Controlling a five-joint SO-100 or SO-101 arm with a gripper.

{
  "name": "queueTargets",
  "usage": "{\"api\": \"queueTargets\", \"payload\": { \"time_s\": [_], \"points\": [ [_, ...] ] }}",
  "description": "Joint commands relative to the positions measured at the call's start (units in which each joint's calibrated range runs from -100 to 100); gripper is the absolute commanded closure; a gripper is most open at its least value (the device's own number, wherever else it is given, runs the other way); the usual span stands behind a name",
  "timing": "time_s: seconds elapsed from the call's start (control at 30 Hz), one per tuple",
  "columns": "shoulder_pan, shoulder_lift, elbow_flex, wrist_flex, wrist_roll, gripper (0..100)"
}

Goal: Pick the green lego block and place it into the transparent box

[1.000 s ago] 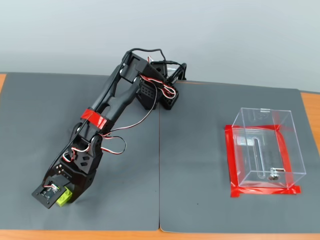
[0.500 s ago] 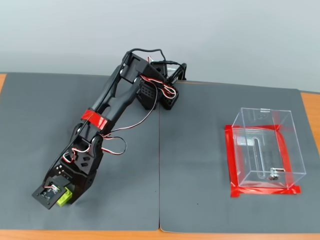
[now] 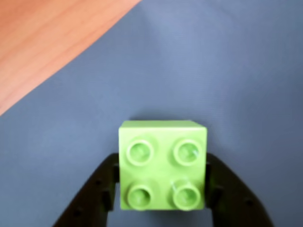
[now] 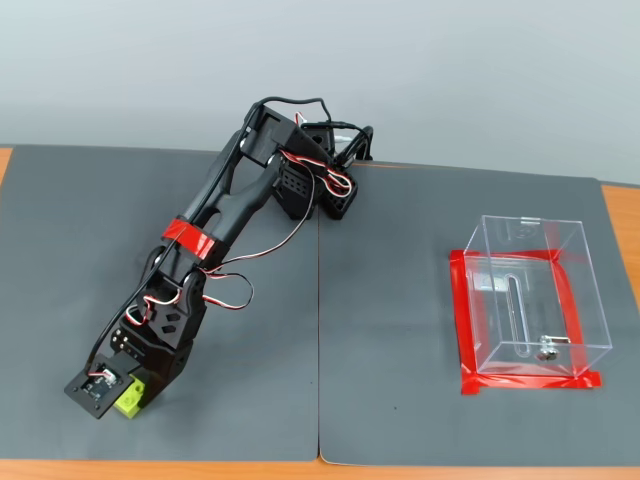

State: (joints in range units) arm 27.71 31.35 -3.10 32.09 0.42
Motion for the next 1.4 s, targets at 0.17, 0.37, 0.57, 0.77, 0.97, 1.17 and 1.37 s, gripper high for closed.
{"api": "queueTargets", "payload": {
  "time_s": [0.17,0.37,0.57,0.77,0.97,1.17,1.37],
  "points": [
    [0.08,-1.21,-2.37,-0.15,-0.34,92],
    [1.05,-3.84,-1.47,0.03,-0.34,92],
    [1.20,-13.93,-1.83,8.97,-0.44,92],
    [0.45,-26.73,-1.38,18.17,-0.49,92],
    [-1.34,-36.14,-1.38,22.77,-0.49,92],
    [-6.34,-43.77,-2.10,24.94,-0.44,92],
    [-11.71,-49.03,-2.19,25.20,-0.44,92]
  ]
}}
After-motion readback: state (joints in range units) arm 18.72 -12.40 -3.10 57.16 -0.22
